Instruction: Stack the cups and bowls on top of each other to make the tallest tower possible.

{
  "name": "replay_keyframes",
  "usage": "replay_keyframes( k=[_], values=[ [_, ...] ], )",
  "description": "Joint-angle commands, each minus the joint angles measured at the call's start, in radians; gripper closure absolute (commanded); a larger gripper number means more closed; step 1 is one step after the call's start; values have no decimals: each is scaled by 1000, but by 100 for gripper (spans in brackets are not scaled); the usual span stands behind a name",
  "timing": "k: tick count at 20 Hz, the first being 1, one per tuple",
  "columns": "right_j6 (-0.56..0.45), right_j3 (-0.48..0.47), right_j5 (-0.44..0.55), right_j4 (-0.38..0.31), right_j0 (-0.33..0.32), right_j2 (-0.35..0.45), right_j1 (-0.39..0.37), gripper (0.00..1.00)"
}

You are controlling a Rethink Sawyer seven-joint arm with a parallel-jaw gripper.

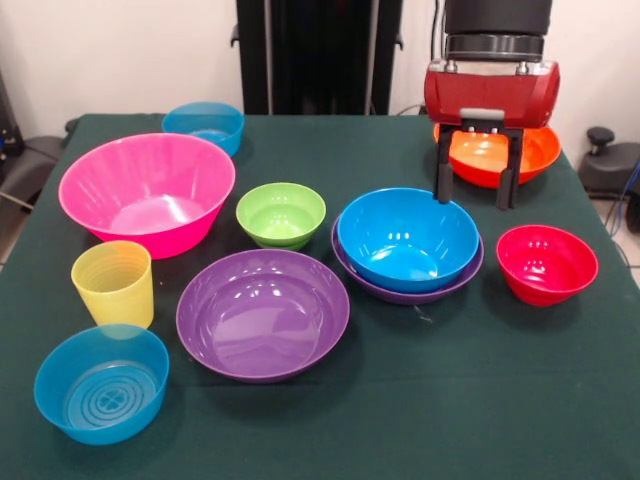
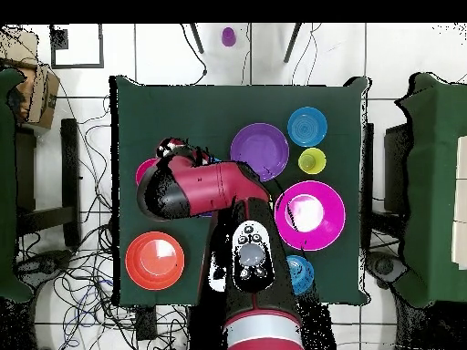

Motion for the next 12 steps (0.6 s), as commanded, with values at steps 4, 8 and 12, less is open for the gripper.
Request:
replay_keyframes(
  k=[4, 8, 12],
  values=[
    [-58, -79, -93, -117, -8, 54, 132, 0],
    [-65, -60, -66, -114, -21, 73, 117, 0],
    [-51, -49, -55, -111, -12, 64, 103, 0]
  ],
)
